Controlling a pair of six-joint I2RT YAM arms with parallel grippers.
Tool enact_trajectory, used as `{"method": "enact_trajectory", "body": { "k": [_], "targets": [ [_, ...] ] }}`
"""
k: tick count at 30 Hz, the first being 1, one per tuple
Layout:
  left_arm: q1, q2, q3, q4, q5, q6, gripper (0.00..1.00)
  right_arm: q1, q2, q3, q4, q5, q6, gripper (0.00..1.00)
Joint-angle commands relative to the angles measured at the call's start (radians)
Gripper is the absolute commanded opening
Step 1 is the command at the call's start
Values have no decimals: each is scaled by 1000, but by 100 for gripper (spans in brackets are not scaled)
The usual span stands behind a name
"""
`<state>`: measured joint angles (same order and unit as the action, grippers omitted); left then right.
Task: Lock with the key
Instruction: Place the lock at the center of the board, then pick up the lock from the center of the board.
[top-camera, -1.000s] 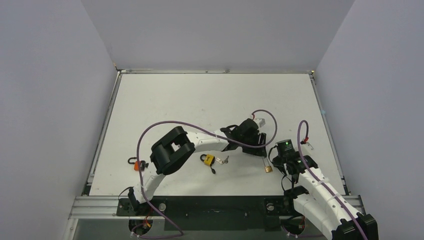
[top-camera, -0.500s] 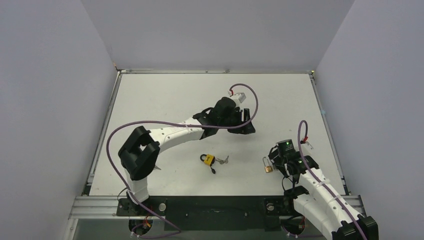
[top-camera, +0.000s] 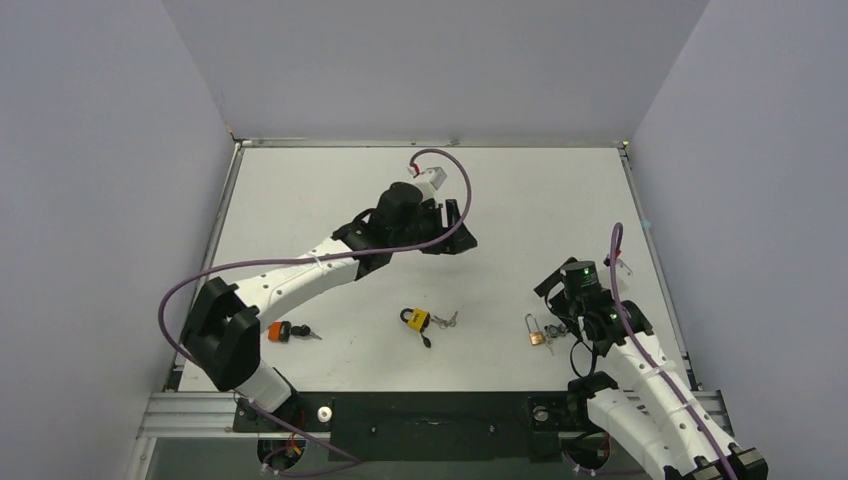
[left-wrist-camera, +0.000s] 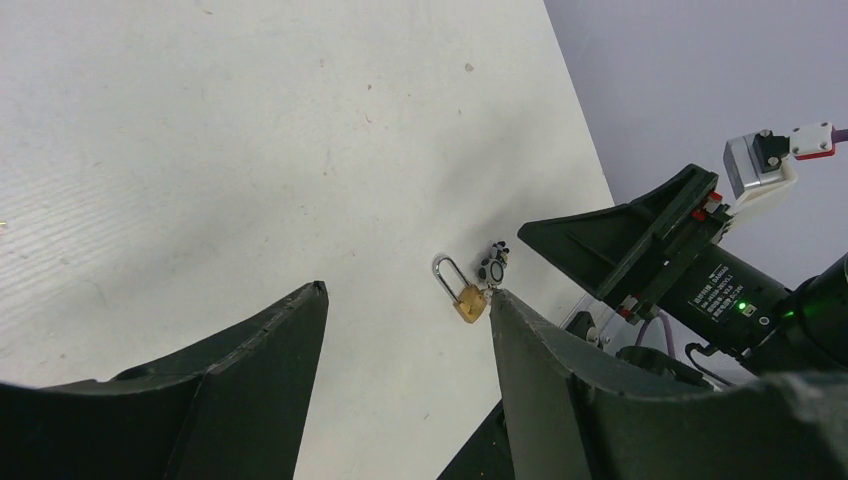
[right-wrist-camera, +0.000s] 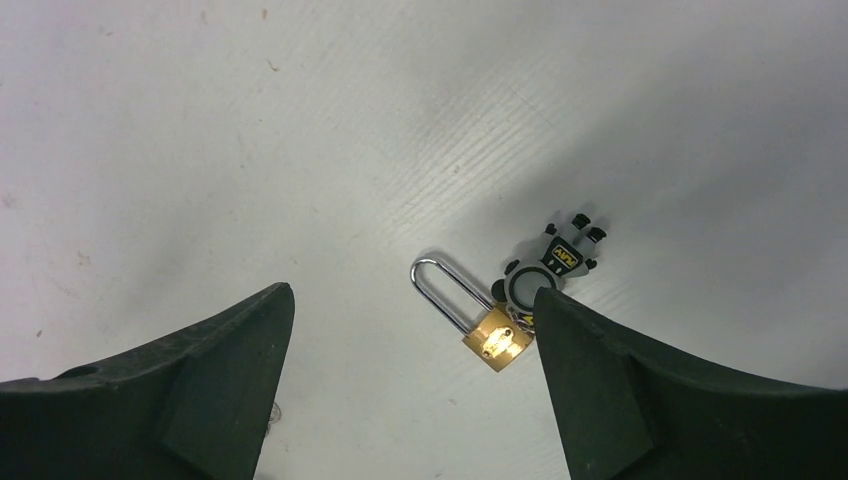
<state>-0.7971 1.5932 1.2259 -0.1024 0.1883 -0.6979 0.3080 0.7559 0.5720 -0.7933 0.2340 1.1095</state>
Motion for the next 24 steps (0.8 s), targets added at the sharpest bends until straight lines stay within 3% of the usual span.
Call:
{"method": "enact_trajectory", "body": {
  "k": [1,8,13,17,24],
  "targets": [
    [61,-119,-42,-6,11,0,58,-3,11,85,0,36,-88,85],
    [153,-284,-127,-122,-71,-6,59,49,80,160,80,28,-183,85],
    [287,-408,-200,-260,-160,-42,59,199,183,248,113,104,-226,86],
    [424,-487,-260,-407,-255,-60,59,236,246,253,180,70,-266,86],
    [720,-620,-388,-586,-280,-167,58,244,324,249,249,14,-329,86]
  ]
}}
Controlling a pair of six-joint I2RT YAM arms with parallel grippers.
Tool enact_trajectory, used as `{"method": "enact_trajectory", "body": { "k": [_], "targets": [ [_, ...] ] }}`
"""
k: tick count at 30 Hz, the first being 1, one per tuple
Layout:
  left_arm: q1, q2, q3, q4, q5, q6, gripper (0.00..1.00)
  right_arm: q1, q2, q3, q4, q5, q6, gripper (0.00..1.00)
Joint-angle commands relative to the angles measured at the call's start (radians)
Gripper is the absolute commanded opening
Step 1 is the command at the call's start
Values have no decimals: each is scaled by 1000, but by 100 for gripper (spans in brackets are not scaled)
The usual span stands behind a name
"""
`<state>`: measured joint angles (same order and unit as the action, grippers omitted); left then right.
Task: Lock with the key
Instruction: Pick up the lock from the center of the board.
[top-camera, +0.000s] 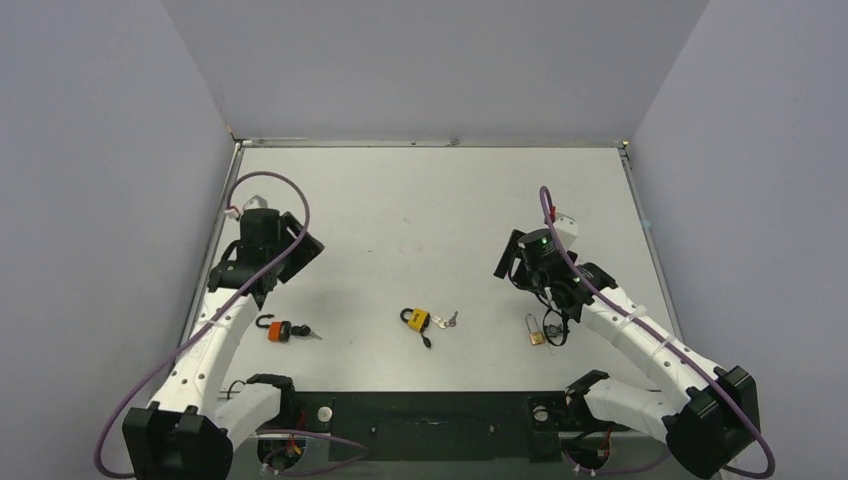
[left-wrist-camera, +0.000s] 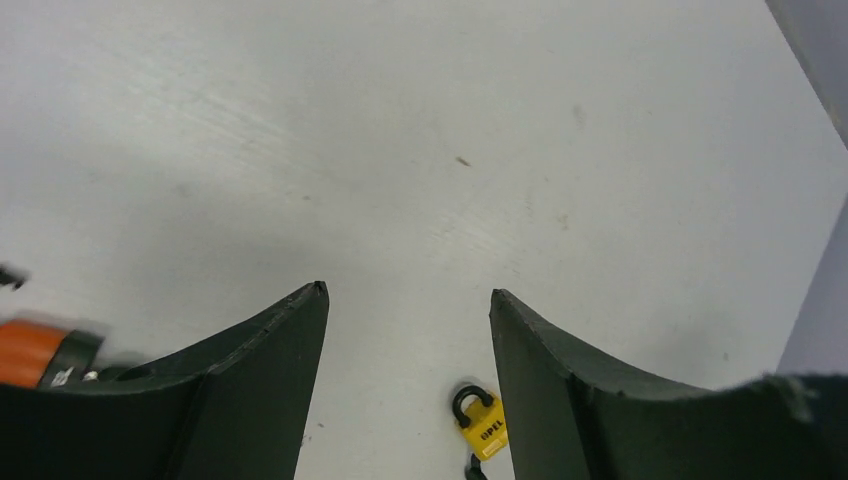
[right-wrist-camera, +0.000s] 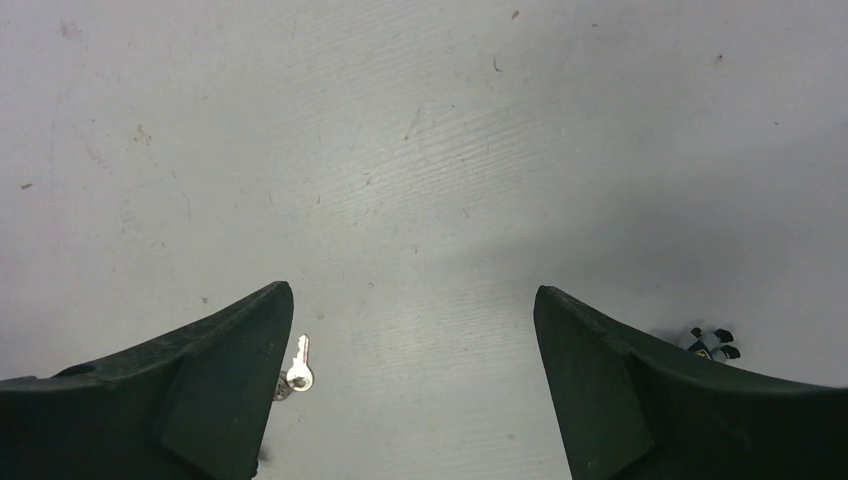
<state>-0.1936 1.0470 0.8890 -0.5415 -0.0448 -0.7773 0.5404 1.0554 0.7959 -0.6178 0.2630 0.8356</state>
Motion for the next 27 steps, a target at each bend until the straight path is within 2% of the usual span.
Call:
{"method": "enact_trajectory", "body": {
  "k": [1,4,9,20,27],
  "targets": [
    [161,-84,-81,-157,-49,-102,58,12,27,17,80,-20,-61,86],
    [245,-116,-135,-176,-68,-136,58,12,41,2,113,-46,-71,86],
    [340,-86,-199,-212,-98,-166,58,11,62,-8,141,-77,-91,86],
    [356,-103,-294,-328,-235,-328,58,-23,117,0,159,-142,-149,86],
    [355,-110,-356,-269,-248,-372,59,-70,124,-7,161,-195,-184,86]
  ]
}}
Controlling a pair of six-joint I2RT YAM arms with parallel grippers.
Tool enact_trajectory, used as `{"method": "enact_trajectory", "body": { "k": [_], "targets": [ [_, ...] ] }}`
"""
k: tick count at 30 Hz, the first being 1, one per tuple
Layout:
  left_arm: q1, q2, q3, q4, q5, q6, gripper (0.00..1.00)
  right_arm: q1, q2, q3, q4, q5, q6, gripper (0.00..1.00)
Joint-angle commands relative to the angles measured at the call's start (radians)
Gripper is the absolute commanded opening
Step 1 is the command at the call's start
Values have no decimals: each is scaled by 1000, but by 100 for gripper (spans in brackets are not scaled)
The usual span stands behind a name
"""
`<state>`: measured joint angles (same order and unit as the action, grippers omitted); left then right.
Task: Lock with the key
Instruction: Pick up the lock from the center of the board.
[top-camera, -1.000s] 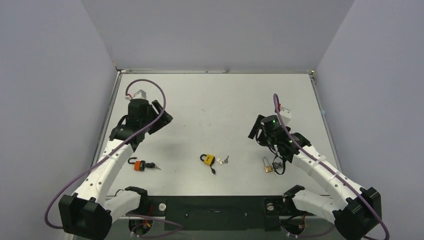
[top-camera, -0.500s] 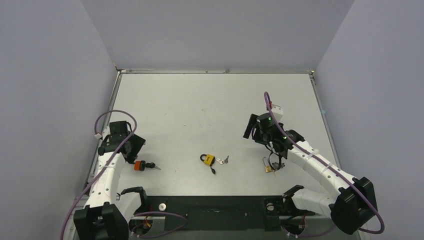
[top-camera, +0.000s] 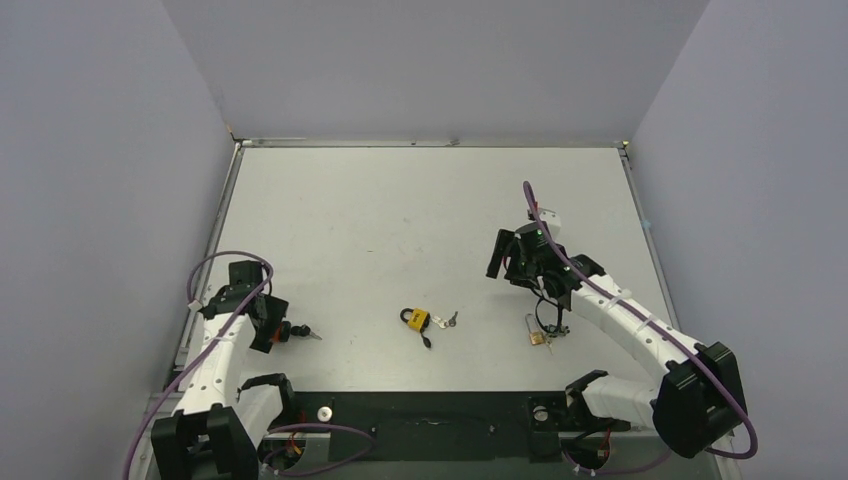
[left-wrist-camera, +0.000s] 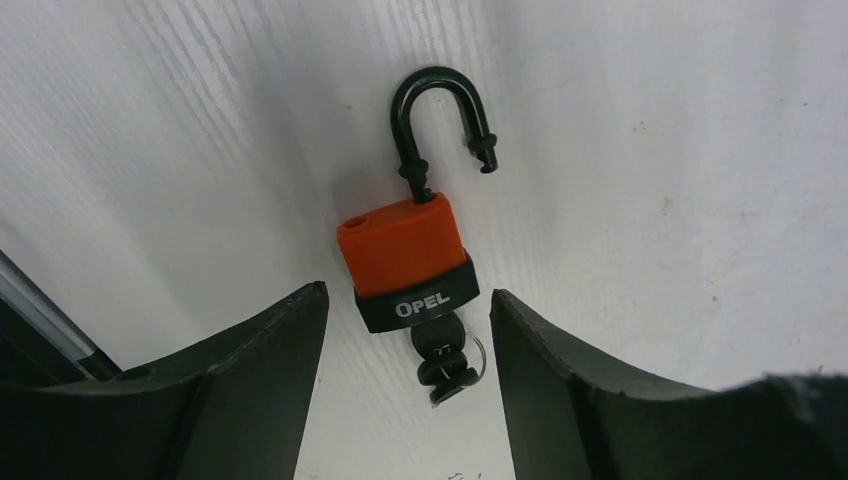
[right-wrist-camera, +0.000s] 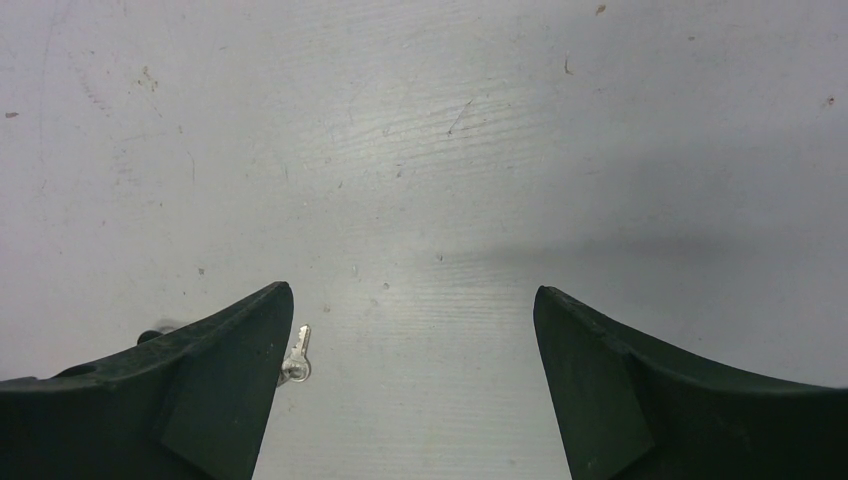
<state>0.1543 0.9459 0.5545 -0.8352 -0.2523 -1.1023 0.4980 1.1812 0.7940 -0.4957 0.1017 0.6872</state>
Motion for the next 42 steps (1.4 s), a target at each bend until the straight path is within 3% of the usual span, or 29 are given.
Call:
{"method": "enact_trajectory", "body": {
  "k": [1,9,22,27,32,34,37,42],
  "targets": [
    [8,2,-25,28,-42,-48,59,-32,-4,-7,39,-37,-40,86],
    [23,54,-61,159,7,-52,59,-58,-22,-28,40,-59,-45,86],
    [51,120,-87,228,13,-62,58,-60,-38,-45,39,-69,-41,85],
    [51,171,-84,262,55,-39,44,-59,-42,-45,47,-78,-40,85],
    [50,224,-74,270,96,-17,37,-59,-34,-28,50,-93,-38,84],
    [49,230,-76,285,118,-14,27,-59,-43,-22,48,-93,-38,84],
    [48,226,-59,291,155,1,2,-57,-69,-23,53,-93,-35,84],
    [9,165,57,219,168,44,0,-24,-111,-14,82,-130,-48,84]
  ]
}}
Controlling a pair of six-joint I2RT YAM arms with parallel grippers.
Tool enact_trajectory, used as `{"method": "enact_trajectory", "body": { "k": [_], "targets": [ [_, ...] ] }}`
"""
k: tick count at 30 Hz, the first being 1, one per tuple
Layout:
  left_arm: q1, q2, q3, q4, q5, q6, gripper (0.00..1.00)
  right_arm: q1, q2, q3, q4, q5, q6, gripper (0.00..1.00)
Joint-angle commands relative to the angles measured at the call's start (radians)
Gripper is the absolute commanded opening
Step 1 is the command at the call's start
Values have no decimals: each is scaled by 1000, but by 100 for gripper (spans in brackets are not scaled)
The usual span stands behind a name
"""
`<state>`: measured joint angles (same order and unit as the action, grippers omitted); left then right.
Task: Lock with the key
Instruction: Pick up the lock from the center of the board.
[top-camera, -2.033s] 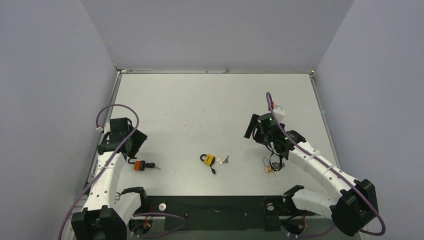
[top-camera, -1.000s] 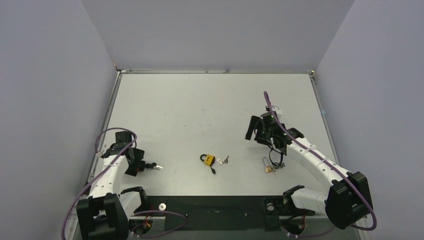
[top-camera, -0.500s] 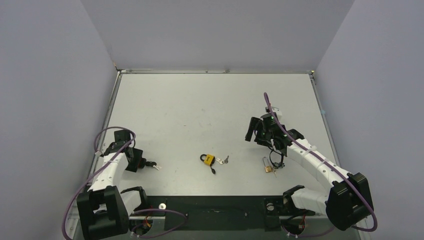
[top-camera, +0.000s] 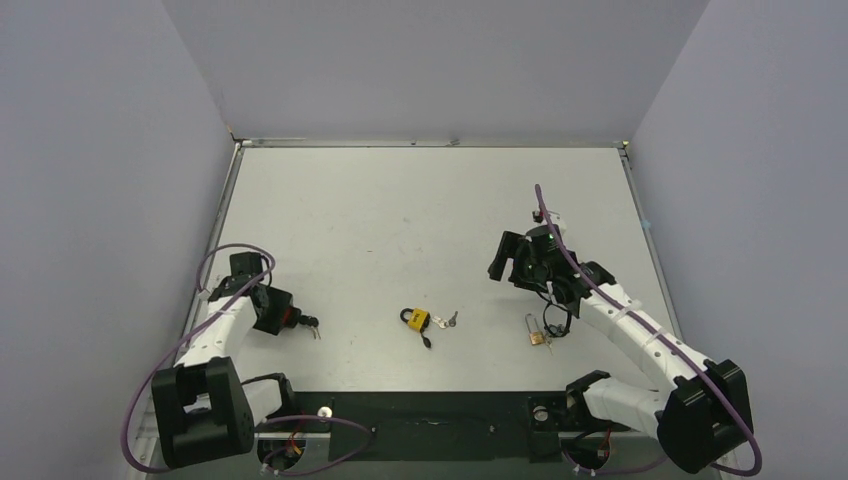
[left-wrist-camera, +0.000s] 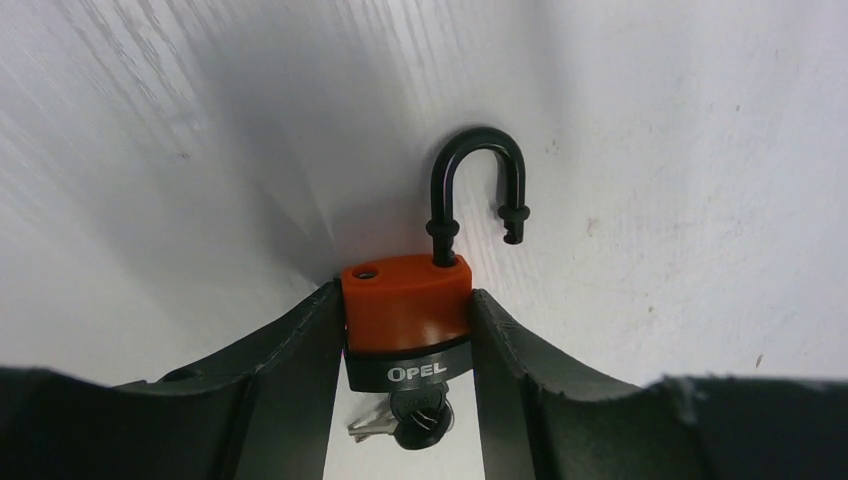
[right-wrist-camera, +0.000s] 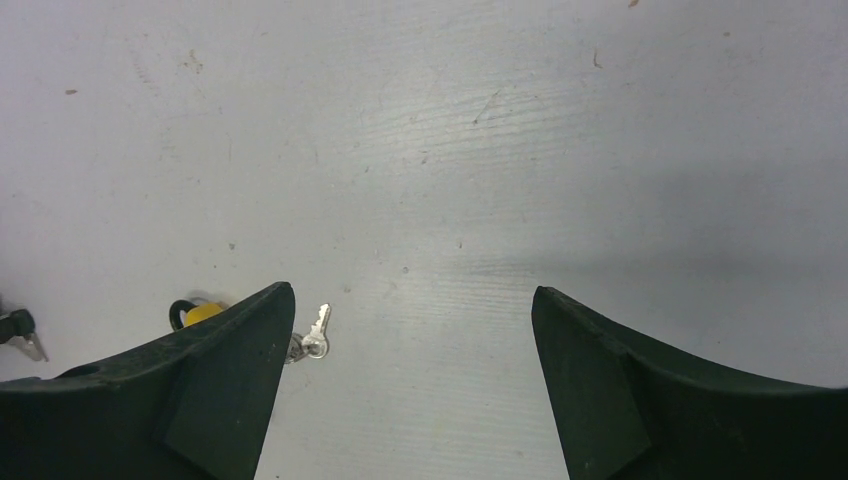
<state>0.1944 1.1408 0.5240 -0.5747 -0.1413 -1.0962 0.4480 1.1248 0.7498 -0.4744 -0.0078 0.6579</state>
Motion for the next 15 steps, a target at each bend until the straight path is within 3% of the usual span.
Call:
{"method": "enact_trajectory", "body": {
  "k": [1,15],
  "targets": [
    [-53,-55,103,-48,56,42,0,41,-68,33,71,-22,-20,84],
    [-345,-150,409,-60,47,41,0,195,-143,105,294,-25,-35,83]
  ]
}}
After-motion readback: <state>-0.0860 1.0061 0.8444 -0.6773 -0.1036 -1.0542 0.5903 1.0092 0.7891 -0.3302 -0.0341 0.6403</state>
